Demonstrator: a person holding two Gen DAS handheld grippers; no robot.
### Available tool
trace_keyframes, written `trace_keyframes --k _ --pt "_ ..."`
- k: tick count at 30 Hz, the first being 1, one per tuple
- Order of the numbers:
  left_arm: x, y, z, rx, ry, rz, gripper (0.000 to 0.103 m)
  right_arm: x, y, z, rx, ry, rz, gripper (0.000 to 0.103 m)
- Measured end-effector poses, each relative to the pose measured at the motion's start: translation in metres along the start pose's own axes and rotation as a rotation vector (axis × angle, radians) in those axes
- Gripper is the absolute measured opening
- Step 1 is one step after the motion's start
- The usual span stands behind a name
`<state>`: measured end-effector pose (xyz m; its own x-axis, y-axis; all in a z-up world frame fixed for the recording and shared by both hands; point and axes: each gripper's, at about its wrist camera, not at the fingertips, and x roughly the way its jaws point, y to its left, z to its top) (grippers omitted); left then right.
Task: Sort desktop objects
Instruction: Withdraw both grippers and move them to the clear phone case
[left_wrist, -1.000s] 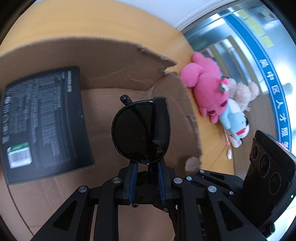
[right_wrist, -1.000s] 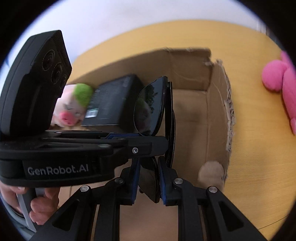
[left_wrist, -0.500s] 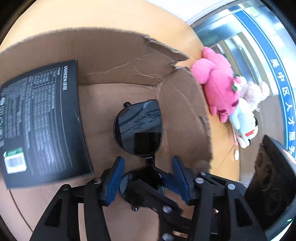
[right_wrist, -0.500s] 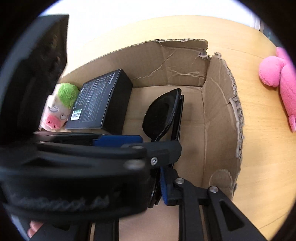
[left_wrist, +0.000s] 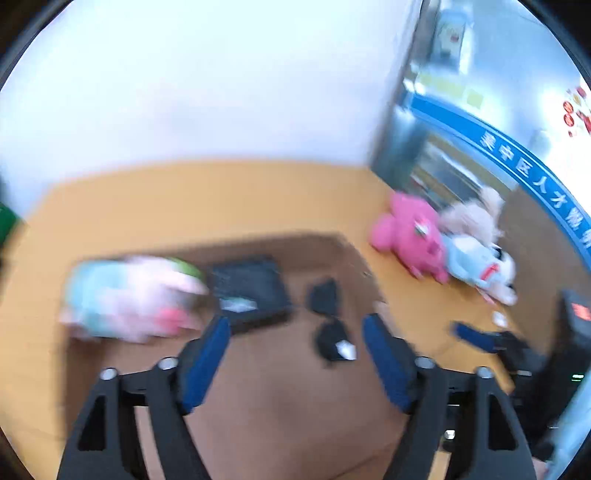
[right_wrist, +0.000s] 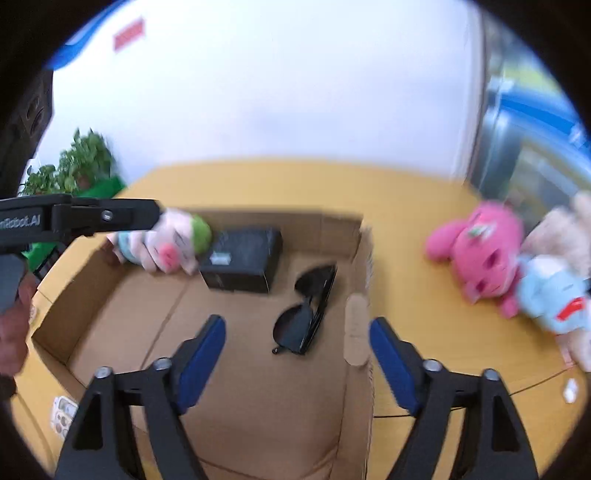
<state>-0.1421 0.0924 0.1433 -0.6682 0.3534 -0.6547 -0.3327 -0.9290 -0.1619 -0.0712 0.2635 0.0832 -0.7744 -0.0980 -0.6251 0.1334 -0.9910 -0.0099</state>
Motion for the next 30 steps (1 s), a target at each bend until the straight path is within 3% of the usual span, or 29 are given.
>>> trace_keyframes --k 3,9,17,21,30 --pt "-0.062 0.008 -0.029 0.002 -0.144 0.132 0.099 -0.031 0.014 -0.008 0.02 -0.079 -0.026 0.087" --pt "-0.13 0.007 -0.097 0.019 -0.264 0.233 0.1 -0.055 0.039 -0.031 0.04 -0.115 -0.032 0.087" --pt "-0.149 0.012 -0.136 -0.012 -0.228 0.239 0.1 -0.065 0.063 -0.056 0.005 -0.091 -0.011 0.087" --pt "-0.144 0.013 -0.143 -0.015 -0.209 0.253 0.1 -0.065 0.064 -0.06 -0.004 -0.09 -0.008 0.087" --pt "-0.13 0.023 -0.154 -0.041 -0.164 0.199 0.1 -0.059 0.068 -0.065 -0.002 -0.059 0.011 0.087"
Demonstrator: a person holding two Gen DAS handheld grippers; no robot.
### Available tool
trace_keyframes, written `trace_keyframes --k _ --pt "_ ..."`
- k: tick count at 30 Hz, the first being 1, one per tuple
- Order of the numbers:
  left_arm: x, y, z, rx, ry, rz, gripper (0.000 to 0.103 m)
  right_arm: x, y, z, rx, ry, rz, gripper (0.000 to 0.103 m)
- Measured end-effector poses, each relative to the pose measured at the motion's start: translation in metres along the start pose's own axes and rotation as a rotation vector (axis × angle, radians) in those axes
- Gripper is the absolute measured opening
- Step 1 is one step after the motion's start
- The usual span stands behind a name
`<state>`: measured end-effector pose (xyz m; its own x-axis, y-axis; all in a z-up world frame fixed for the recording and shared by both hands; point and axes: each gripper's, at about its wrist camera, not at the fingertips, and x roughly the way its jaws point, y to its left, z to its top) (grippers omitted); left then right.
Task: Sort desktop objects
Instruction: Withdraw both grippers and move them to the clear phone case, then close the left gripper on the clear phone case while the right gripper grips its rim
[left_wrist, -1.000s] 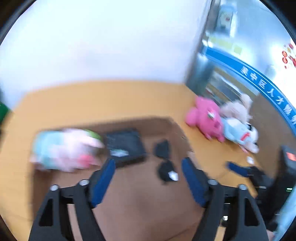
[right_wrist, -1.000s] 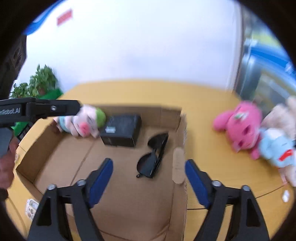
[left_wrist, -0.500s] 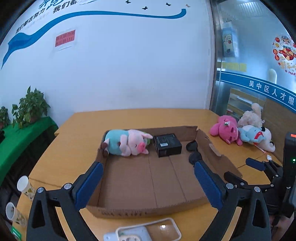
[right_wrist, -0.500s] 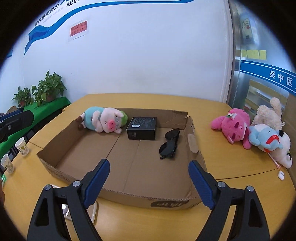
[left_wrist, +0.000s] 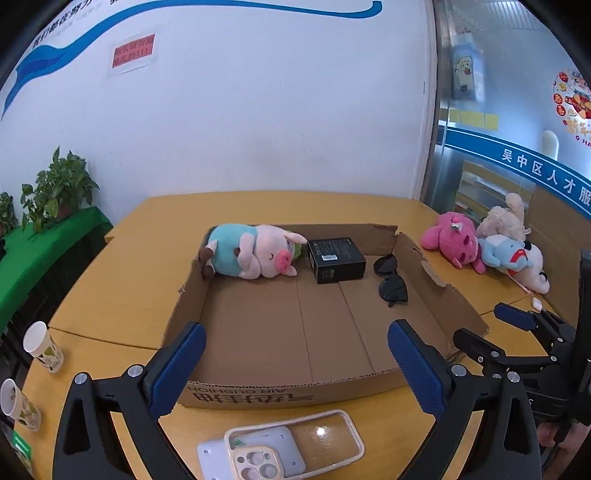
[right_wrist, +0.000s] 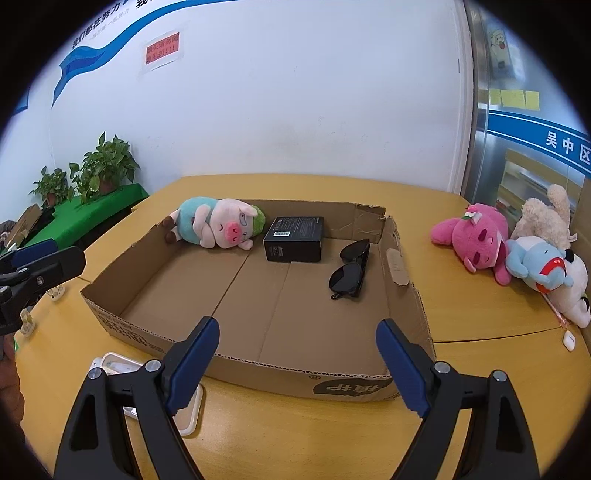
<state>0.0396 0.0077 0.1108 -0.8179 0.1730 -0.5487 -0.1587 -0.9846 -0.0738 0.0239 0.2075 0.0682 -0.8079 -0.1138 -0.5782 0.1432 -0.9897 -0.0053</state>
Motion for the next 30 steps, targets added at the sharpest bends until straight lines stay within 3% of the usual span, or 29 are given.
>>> trace_keyframes --k 3,10,16,18,22,24,27,30 --pt "0.004 0.009 -0.007 -0.022 0.028 -0.027 0.1 0.001 0.003 -0.004 -0.007 0.017 0.053 0.087" --pt "0.012 0.037 -0.034 -0.059 0.125 -0.045 0.099 0.011 0.023 -0.031 -0.028 0.124 0.335 0.087" --pt "0.03 0.063 -0.065 -0.139 0.24 -0.094 0.092 0.054 0.047 -0.067 0.001 0.322 0.567 0.087" --pt "0.037 0.069 -0.074 -0.154 0.278 -0.105 0.082 0.068 0.052 -0.074 0.015 0.364 0.595 0.087" --pt "0.051 0.072 -0.087 -0.171 0.339 -0.131 0.076 0.087 0.063 -0.08 0.031 0.404 0.65 0.087" --pt "0.056 0.073 -0.092 -0.171 0.365 -0.134 0.059 0.094 0.067 -0.081 0.036 0.417 0.676 0.087" --pt "0.066 0.072 -0.099 -0.171 0.41 -0.128 0.047 0.098 0.076 -0.079 0.002 0.416 0.683 0.087" --pt "0.072 0.07 -0.104 -0.155 0.446 -0.096 0.047 0.1 0.083 -0.077 -0.026 0.414 0.684 0.089"
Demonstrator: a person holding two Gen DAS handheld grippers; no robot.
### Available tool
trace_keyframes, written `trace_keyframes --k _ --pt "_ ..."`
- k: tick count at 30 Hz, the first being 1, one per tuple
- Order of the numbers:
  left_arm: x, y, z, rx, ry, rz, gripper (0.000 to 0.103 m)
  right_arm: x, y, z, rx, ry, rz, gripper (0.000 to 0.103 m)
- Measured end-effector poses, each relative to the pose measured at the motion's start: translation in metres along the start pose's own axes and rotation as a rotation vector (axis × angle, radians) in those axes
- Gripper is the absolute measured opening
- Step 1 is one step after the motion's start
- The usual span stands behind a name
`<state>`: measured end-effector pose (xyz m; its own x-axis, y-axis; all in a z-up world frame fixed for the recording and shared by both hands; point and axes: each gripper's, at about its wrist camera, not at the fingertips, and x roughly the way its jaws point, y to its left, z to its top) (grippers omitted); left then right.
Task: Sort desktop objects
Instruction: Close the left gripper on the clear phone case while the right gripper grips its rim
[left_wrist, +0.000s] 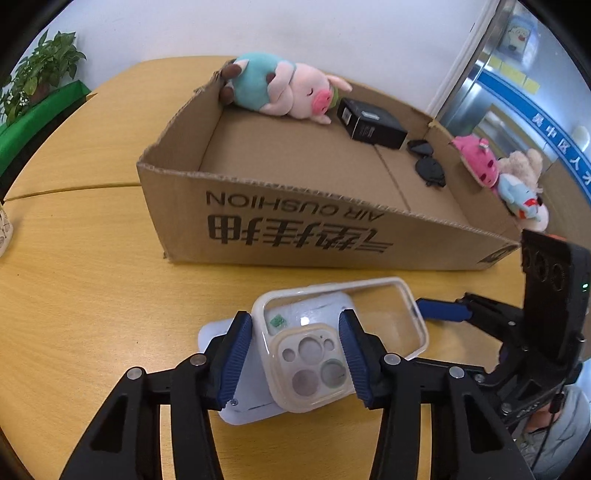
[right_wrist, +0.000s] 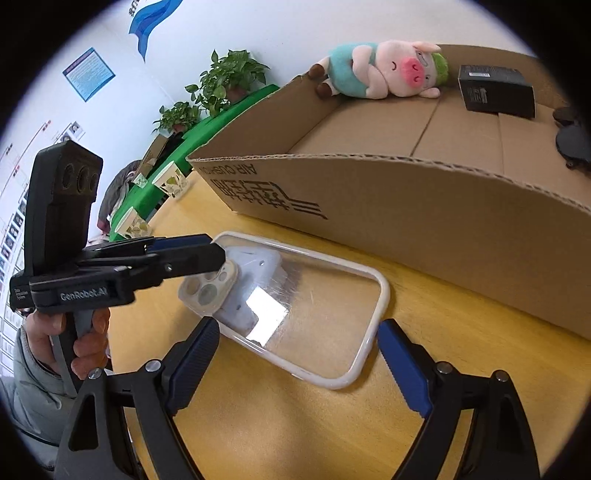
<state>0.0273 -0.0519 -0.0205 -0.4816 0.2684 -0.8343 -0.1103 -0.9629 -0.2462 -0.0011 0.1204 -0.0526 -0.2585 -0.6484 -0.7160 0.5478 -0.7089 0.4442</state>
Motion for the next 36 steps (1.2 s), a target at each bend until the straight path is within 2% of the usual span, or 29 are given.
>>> trace_keyframes --k 4,9,15,19,22,28,30,32,34,36 --pt "0.0 -0.002 -0.001 0.001 0.0 0.001 0.047 -0.004 -0.006 -0.003 0.031 -0.015 0.034 0.089" --pt "-0.007 -0.021 0.001 0.051 -0.028 -0.002 0.047 -0.021 -0.01 -0.011 0.048 -0.066 0.017 0.089" --pt "-0.024 -0.055 0.002 0.125 -0.099 -0.108 0.047 -0.082 -0.011 -0.029 0.049 -0.212 -0.028 0.089" --pt "-0.024 -0.074 -0.004 0.178 -0.101 -0.198 0.048 -0.112 -0.005 -0.048 0.023 -0.257 -0.07 0.089" --pt "-0.018 -0.084 -0.013 0.191 -0.071 -0.266 0.048 -0.122 -0.005 -0.067 0.007 -0.254 -0.098 0.089" --pt "-0.019 -0.089 -0.035 0.216 -0.009 -0.438 0.05 -0.137 -0.02 -0.099 0.071 -0.226 -0.108 0.089" --pt "-0.02 -0.089 -0.039 0.217 0.0 -0.464 0.05 -0.141 -0.022 -0.104 0.082 -0.223 -0.122 0.089" --pt "-0.018 -0.09 -0.042 0.209 0.012 -0.446 0.05 -0.14 -0.023 -0.104 0.087 -0.203 -0.168 0.089" --pt "-0.008 -0.091 -0.042 0.196 0.042 -0.376 0.05 -0.135 -0.025 -0.104 0.09 -0.175 -0.214 0.087" --pt "0.001 -0.092 -0.046 0.2 0.067 -0.29 0.049 -0.129 -0.026 -0.104 0.087 -0.148 -0.255 0.078"
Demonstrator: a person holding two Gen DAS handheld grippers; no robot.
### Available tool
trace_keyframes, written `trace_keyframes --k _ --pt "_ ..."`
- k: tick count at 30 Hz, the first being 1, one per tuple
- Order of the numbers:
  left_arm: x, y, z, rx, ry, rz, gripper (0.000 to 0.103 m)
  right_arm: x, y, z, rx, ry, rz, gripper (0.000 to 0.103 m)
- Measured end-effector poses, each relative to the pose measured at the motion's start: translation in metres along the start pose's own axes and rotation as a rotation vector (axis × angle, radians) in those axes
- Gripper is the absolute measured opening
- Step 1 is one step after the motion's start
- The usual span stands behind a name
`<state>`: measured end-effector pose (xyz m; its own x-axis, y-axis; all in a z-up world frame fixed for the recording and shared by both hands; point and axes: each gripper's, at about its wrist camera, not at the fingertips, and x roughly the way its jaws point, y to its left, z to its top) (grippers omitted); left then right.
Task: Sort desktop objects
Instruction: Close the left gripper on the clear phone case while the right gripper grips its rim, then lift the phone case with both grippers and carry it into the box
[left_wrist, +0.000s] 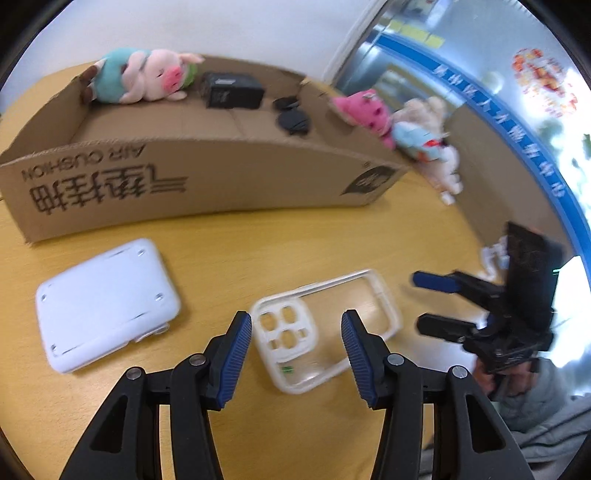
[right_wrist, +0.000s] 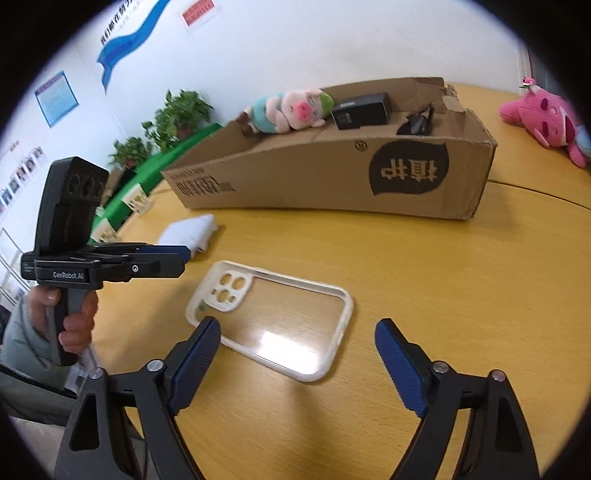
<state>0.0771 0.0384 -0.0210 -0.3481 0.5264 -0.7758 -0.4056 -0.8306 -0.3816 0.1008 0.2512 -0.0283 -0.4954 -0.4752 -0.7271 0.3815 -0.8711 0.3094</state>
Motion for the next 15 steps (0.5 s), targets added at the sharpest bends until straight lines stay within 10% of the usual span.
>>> trace_keyframes --k 5,11,15 --pt "0.015 0.002 -0.011 -0.017 0.057 0.039 0.039 0.02 0.004 -0.005 -0.038 0.067 -0.083 0.028" --pt "0.022 0.006 -0.017 -0.041 0.068 0.072 0.008 0.025 -0.002 -0.009 -0.035 0.077 -0.134 0.01" --pt "0.022 0.005 -0.015 -0.037 0.052 0.067 0.008 0.022 -0.007 -0.009 -0.012 0.066 -0.134 0.01"
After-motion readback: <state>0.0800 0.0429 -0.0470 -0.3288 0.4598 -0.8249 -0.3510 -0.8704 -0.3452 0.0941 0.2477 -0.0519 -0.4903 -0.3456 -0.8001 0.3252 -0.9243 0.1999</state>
